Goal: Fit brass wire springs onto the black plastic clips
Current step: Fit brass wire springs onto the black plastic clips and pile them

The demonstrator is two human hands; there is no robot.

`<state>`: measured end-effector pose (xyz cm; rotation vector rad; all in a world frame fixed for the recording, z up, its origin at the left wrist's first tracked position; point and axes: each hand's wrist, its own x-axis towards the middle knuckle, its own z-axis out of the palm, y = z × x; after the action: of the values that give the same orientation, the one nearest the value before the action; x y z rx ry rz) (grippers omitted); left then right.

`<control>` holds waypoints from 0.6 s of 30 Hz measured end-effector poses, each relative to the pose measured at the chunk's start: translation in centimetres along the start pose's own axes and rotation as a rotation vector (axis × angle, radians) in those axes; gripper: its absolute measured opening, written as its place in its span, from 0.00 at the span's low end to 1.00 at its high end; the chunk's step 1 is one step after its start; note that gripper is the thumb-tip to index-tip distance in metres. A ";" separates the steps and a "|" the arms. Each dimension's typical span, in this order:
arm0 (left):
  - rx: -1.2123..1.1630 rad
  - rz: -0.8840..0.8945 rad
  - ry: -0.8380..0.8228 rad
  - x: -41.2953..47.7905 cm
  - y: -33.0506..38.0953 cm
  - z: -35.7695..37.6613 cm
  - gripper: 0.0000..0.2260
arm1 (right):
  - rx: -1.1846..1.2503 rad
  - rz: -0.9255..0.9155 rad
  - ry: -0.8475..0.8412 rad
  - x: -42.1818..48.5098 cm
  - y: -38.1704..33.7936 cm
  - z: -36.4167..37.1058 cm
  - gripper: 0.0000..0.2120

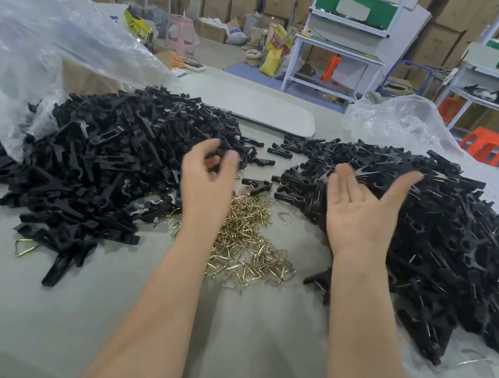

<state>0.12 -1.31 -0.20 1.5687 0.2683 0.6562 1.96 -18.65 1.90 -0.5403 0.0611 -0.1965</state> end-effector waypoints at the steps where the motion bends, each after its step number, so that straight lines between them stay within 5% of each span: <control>1: -0.096 -0.079 0.140 0.2 -0.1 -0.3 0.12 | -0.153 0.044 -0.001 0.0 0.4 -0.1 0.44; 5: -0.369 -0.318 0.358 0.8 -0.4 -1.0 0.06 | -1.211 -0.033 -0.063 -0.7 4.5 0.3 0.19; 8: -0.419 -0.352 0.402 1.0 -0.3 -1.2 0.07 | -1.653 -0.183 -0.272 0.0 7.4 0.9 0.18; 12: -0.431 -0.353 0.417 0.9 -0.2 -1.2 0.08 | -1.978 -0.104 -0.349 1.5 9.9 1.8 0.24; 15: -0.458 -0.351 0.447 1.0 -0.1 -1.3 0.08 | -1.964 -0.173 -0.493 1.6 11.3 2.8 0.24; 18: -0.462 -0.343 0.459 1.0 -0.2 -1.2 0.08 | -2.014 -0.052 -0.663 1.1 12.5 3.5 0.21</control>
<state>0.32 0.26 -0.15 0.8903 0.6620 0.7379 5.54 -6.62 -1.53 -2.5859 -0.4672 0.0812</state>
